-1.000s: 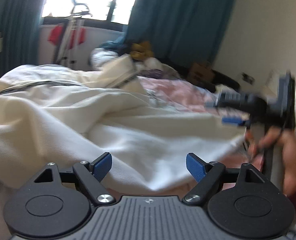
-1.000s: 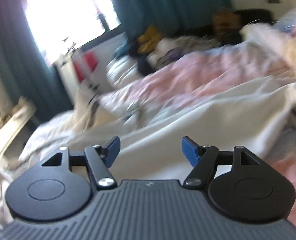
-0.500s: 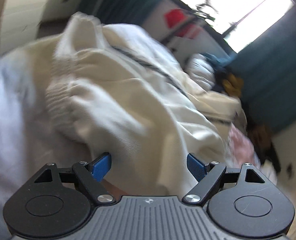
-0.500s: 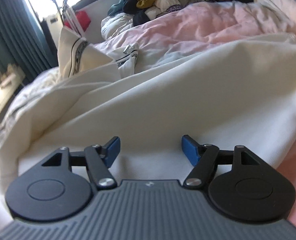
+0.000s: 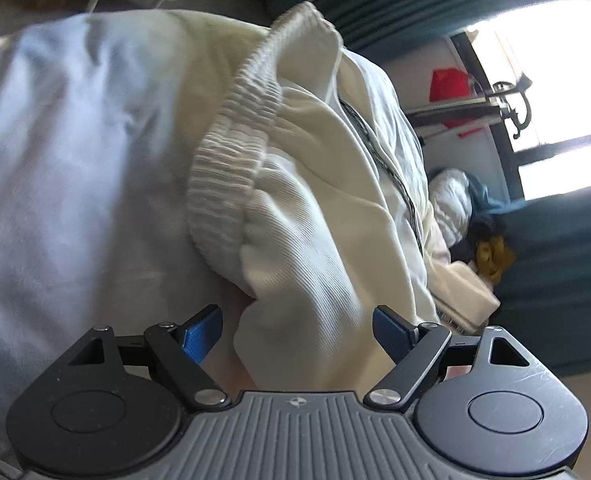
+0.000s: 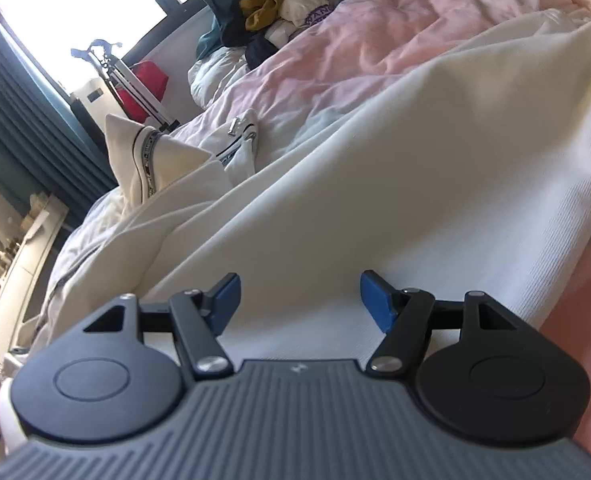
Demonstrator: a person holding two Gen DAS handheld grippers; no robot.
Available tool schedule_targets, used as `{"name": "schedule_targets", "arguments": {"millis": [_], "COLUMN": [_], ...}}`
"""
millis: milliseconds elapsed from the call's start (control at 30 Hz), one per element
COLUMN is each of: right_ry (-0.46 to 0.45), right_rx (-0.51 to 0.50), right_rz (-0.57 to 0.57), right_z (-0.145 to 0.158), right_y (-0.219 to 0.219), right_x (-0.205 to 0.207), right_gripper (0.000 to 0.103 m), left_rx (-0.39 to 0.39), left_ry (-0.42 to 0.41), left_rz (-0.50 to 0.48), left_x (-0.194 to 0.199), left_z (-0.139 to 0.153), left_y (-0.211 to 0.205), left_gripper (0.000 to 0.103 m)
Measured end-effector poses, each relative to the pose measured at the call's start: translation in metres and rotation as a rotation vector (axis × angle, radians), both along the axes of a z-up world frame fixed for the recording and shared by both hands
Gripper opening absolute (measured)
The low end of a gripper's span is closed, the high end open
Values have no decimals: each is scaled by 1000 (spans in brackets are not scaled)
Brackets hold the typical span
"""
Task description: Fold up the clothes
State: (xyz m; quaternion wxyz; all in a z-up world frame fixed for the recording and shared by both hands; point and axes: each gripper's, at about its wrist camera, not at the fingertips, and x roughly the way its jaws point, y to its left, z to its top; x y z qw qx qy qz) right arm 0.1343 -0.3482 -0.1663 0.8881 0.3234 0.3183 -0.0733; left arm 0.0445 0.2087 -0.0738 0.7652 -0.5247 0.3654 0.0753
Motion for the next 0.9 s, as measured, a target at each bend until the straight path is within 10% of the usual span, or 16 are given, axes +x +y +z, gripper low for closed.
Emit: {"name": "schedule_targets", "arguments": {"millis": [233, 400, 533, 900], "right_ry": [11, 10, 5, -3], "right_rx": [-36, -40, -48, -50], "right_rz": [-2, -9, -16, -26], "right_z": [3, 2, 0, 4], "right_y": [7, 7, 8, 4], "right_x": [3, 5, 8, 4], "right_gripper": [70, 70, 70, 69], "left_rx": [-175, -126, -84, 403], "left_ry": [28, 14, -34, -83], "left_rz": [52, 96, 141, -55], "left_x": [2, 9, 16, -1], "left_z": [-34, -47, -45, 88], "left_y": [2, 8, 17, 15], "left_gripper": [79, 76, 48, 27]}}
